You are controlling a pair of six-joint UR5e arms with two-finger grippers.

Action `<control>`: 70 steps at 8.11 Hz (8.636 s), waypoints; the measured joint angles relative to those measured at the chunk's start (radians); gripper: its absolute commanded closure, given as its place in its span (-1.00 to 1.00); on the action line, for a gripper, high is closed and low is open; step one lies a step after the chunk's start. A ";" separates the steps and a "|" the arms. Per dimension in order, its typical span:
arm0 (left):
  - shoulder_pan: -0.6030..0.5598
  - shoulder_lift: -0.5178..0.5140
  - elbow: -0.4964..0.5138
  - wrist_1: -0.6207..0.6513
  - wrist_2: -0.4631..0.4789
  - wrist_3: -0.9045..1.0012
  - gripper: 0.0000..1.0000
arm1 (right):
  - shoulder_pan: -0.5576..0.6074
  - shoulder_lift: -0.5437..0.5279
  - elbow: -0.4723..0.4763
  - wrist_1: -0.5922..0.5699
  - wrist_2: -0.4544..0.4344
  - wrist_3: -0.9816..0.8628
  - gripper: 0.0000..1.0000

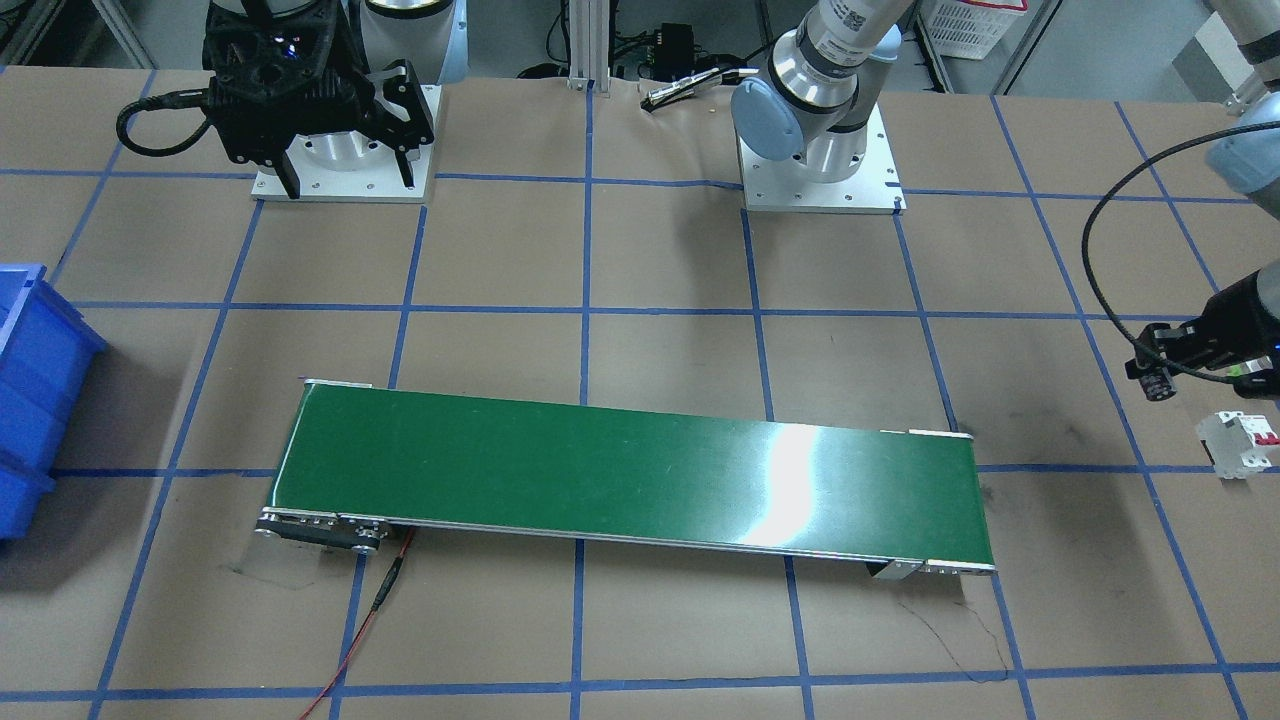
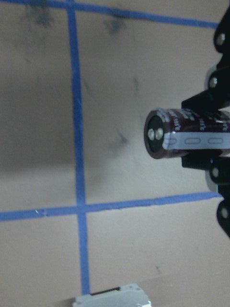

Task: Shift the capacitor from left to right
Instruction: 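Lift the capacitor with the left gripper and carry it over the conveyor, then lower the capacitor onto the belt and open the left gripper, then raise the left gripper away while the belt carries the capacitor toward the right gripper, then close the right gripper on the capacitor at the belt's far end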

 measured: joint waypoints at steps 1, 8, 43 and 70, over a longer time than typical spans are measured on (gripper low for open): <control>-0.097 0.020 0.020 -0.022 0.000 -0.101 0.89 | 0.000 0.000 0.000 0.000 0.000 0.000 -1.00; -0.454 -0.068 0.127 -0.075 -0.077 -0.476 0.83 | 0.000 0.002 0.000 -0.001 0.000 0.001 -1.00; -0.684 0.329 0.140 -0.281 -0.099 -0.734 -1.00 | -0.046 0.379 0.147 -0.543 0.044 0.015 -0.99; -0.684 0.330 0.135 -0.282 -0.099 -0.731 -1.00 | -0.156 0.455 0.241 -0.741 0.328 0.074 0.27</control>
